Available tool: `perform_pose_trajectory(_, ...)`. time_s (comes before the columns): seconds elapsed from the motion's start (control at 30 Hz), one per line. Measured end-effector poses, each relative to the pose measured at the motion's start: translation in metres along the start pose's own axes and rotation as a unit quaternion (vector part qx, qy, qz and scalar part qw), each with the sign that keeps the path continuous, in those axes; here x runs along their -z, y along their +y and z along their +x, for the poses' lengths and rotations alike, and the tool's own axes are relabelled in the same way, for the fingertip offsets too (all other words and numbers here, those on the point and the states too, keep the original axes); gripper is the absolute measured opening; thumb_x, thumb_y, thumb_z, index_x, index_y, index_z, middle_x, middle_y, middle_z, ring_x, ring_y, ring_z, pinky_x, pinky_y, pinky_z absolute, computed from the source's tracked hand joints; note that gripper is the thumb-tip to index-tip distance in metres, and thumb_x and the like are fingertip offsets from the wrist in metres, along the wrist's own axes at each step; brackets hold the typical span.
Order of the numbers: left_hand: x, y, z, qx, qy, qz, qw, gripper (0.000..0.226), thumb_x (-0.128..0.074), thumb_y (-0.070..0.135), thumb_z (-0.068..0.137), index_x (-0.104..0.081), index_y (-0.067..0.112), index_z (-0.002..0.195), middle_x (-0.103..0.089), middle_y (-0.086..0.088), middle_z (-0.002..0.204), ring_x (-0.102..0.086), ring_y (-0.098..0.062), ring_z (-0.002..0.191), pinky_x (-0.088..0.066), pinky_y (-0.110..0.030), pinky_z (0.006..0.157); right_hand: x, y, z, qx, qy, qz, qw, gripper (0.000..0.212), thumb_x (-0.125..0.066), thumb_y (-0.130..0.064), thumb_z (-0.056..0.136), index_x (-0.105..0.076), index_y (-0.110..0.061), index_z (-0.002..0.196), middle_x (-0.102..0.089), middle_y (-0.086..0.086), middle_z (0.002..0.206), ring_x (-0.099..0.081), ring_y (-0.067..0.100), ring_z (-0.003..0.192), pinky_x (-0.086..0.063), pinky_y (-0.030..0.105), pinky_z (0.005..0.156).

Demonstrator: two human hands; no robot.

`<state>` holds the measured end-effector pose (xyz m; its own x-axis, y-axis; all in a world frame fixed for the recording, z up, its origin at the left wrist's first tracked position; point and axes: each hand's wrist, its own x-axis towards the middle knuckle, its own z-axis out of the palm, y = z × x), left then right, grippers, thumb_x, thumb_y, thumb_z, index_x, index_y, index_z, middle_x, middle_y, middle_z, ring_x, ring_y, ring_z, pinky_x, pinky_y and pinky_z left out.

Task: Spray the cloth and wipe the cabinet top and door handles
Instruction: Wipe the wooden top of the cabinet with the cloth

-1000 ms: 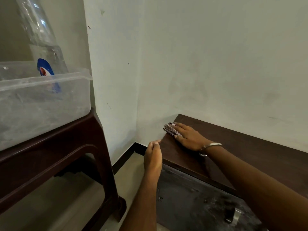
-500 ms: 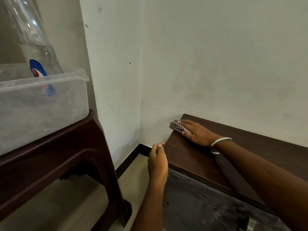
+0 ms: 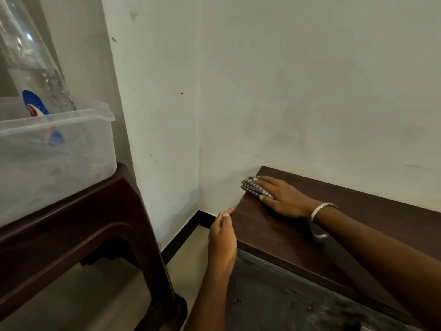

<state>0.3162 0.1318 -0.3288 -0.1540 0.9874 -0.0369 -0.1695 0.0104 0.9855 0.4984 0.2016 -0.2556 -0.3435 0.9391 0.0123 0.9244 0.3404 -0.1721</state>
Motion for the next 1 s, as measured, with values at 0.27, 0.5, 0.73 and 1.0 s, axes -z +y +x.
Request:
perform_pose_trajectory(0.27,0.002,0.0,-0.004,-0.031,-0.024,0.017,0.999,0.047,-0.034,0.042,0.094,-0.063,0.023,0.126,-0.066,0.005,0.124,-0.059,-0.012,0.117,-0.045,-0.04,0.106,0.008,0.025,0.033,-0.06,0.009,0.014,0.998,0.057,-0.04,-0.039,0.098,-0.021,-0.027,0.15,-0.018,0.0,0.159,-0.02,0.024,0.145,-0.019,0.042,0.119)
perform_pose_trajectory(0.5,0.01,0.002,-0.005,-0.076,-0.076,0.052,0.993,0.037,-0.037,0.021,0.103,-0.053,0.024,0.136,-0.055,0.011,0.138,-0.048,-0.002,0.128,-0.037,-0.028,0.112,0.014,0.053,0.067,-0.179,0.018,0.048,0.982,0.06,-0.042,-0.04,0.096,-0.02,-0.027,0.15,-0.017,0.002,0.159,-0.025,0.031,0.143,-0.021,0.042,0.117)
perform_pose_trajectory(0.73,0.011,0.002,-0.004,-0.074,-0.088,0.027,0.993,0.037,-0.035,0.019,0.103,-0.051,0.021,0.137,-0.054,0.008,0.138,-0.048,-0.005,0.129,-0.037,-0.03,0.113,0.007,0.017,0.034,-0.144,0.044,0.011,0.989,0.056,-0.039,-0.04,0.097,-0.021,-0.028,0.15,-0.019,0.0,0.159,-0.025,0.028,0.143,-0.023,0.041,0.116)
perform_pose_trajectory(1.0,0.01,-0.003,0.001,-0.054,-0.079,0.009,0.995,0.037,-0.035,0.019,0.103,-0.055,0.018,0.135,-0.056,0.002,0.138,-0.051,-0.013,0.129,-0.036,-0.041,0.114,0.009,0.018,0.008,-0.156,0.039,0.031,0.986,0.057,-0.035,-0.045,0.097,-0.019,-0.031,0.15,-0.017,-0.003,0.159,-0.021,0.026,0.145,-0.021,0.044,0.116)
